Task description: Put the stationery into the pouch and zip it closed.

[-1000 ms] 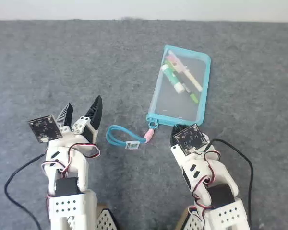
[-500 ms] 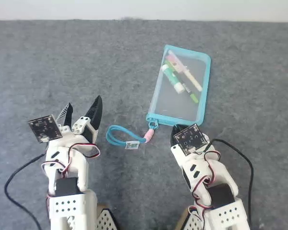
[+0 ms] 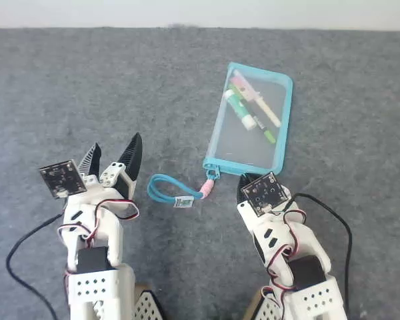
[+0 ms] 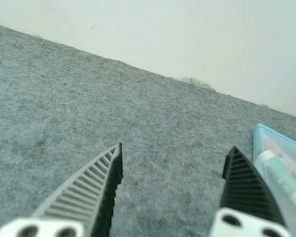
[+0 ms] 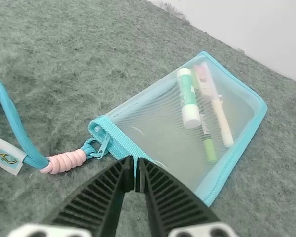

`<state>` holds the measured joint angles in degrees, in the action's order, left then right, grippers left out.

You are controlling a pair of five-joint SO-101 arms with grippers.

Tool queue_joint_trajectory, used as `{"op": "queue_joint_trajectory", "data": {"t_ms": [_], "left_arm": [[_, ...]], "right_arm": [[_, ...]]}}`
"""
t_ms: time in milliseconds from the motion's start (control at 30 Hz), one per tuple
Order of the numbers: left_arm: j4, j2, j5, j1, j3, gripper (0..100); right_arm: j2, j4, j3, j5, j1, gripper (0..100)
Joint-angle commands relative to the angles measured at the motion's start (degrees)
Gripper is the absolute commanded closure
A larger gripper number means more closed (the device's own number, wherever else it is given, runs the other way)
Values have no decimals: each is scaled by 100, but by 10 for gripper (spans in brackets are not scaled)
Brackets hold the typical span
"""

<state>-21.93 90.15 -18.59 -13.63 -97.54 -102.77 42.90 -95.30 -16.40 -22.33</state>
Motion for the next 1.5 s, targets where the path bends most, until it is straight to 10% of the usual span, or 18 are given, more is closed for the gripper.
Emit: {"op": "queue_joint_trajectory", "data": {"t_ms": [0, 1467], "left_arm": [[44, 35, -35, 26, 75, 688], [-35, 62, -35, 53, 75, 688]], "right_arm": [[-57, 48, -114, 9, -57, 985], [-40, 48, -114, 18, -66, 984]]}}
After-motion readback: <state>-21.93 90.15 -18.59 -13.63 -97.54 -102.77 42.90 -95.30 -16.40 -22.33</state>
